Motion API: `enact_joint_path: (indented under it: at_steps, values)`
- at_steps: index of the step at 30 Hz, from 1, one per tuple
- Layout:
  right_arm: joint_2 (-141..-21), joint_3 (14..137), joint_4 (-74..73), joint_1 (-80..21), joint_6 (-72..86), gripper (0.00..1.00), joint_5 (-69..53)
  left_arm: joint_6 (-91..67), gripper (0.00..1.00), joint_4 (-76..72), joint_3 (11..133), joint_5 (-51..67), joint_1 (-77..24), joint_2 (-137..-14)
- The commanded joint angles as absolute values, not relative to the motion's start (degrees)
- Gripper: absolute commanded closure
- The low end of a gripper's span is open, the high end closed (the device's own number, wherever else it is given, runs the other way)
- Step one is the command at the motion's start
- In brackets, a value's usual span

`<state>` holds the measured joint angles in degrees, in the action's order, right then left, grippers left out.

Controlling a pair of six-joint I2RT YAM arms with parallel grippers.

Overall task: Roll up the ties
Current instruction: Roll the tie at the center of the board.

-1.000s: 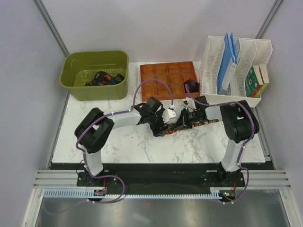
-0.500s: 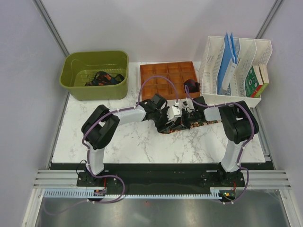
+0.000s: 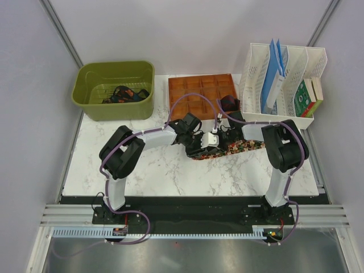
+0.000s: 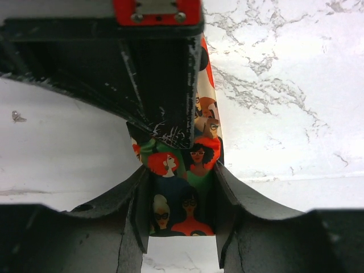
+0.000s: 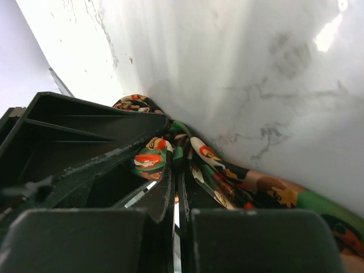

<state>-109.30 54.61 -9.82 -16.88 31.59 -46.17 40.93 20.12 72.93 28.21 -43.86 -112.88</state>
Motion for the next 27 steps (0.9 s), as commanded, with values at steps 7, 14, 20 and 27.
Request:
enact_joint_path:
  at_steps: [7,14,20,27]
  values:
    - [-114.25,56.52,-12.14,-17.14,23.55,1.00,-42.01,52.03,0.58,29.96,74.62,30.14,-43.16,-113.55]
    - [-118.21,55.02,-5.45,-17.40,28.30,1.00,-42.19,48.87,0.27,31.46,72.43,32.96,-38.68,-108.11]
    - [-117.69,52.47,-1.24,-17.58,31.02,1.00,-42.71,45.01,0.14,28.14,68.82,31.47,-38.14,-104.77]
    - [-117.16,50.80,-0.35,-17.58,31.73,1.00,-42.54,41.92,0.23,24.09,69.26,30.68,-38.14,-105.29]
